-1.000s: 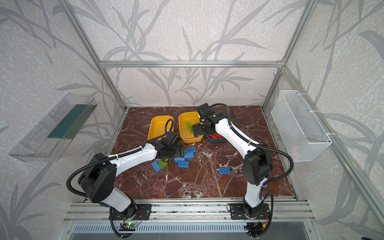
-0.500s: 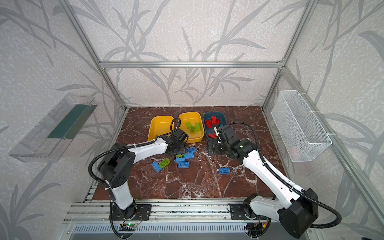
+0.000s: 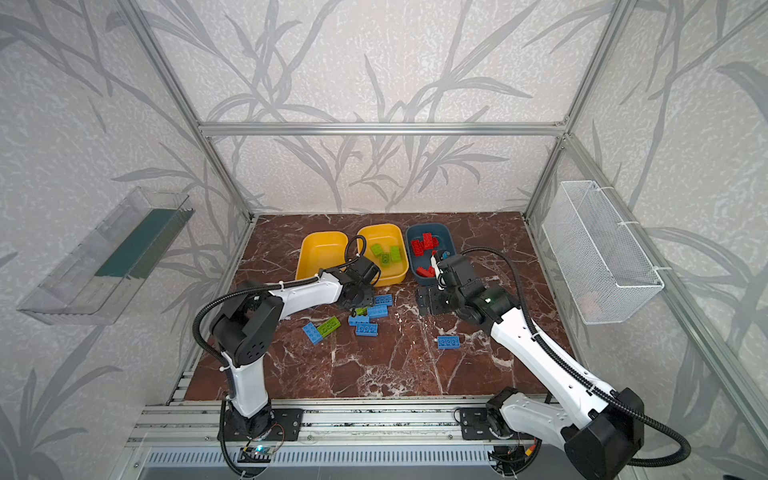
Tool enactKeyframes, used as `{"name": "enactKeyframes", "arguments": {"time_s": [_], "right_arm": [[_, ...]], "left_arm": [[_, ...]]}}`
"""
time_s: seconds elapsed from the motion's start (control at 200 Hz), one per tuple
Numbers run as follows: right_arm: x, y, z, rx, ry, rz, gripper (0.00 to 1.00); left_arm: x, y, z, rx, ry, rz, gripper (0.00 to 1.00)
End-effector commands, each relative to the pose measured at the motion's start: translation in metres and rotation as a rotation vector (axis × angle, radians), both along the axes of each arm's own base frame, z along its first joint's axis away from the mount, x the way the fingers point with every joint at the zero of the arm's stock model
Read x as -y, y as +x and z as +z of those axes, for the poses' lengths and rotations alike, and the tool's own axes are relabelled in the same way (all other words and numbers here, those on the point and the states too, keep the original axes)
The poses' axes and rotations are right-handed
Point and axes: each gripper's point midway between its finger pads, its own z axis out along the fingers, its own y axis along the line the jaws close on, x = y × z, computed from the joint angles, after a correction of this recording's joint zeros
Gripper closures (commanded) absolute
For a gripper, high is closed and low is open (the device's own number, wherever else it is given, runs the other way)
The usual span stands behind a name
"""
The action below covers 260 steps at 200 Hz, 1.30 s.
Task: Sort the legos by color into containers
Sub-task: 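Carry the green brick with the left gripper into the yellow tub and release it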
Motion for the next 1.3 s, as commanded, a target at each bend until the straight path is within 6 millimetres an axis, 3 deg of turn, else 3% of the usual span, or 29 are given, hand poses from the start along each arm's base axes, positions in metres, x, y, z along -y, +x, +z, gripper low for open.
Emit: {"name": "enactKeyframes", "arguments": {"time_s": [0.0, 0.165, 0.31, 0.45, 0.55, 0.68, 0.975, 1.14, 1.295], "right_arm": [[0.007, -0.004, 0.006, 0.028, -0.011, -0.006, 0.01], [0.01, -0.006, 0.009, 0.036, -0.009, -0.015, 0.01], [0.012, -0.009, 0.008, 0.037, -0.008, -0.02, 0.01], [0.013, -0.011, 0.006, 0.032, -0.008, -0.023, 0.01], [0.015, -0.013, 0.006, 0.033, -0.008, -0.025, 0.01], [0.017, -0.015, 0.007, 0.039, -0.004, -0.031, 0.01], [0.019, -0.024, 0.01, 0.04, 0.018, -0.026, 0.01], [0.021, -0.028, 0.01, 0.038, 0.026, -0.027, 0.01], [0.024, -0.033, 0.01, 0.041, 0.033, -0.029, 0.01]], "left_arm": [[-0.003, 0.002, -0.004, -0.015, 0.012, 0.01, 0.38], [-0.004, -0.003, -0.006, -0.029, 0.01, 0.007, 0.46], [-0.004, -0.006, -0.004, -0.036, 0.012, -0.001, 0.61], [-0.006, -0.008, 0.0, -0.031, 0.021, -0.008, 0.63], [-0.006, -0.008, 0.007, -0.027, 0.024, -0.015, 0.7], [-0.004, -0.008, 0.023, -0.005, 0.042, -0.035, 0.82], [-0.01, 0.001, 0.076, 0.085, 0.111, -0.07, 0.83], [0.004, 0.015, 0.106, 0.132, 0.082, -0.101, 0.83], [0.021, 0.04, 0.122, 0.156, 0.092, -0.129, 0.82]]}}
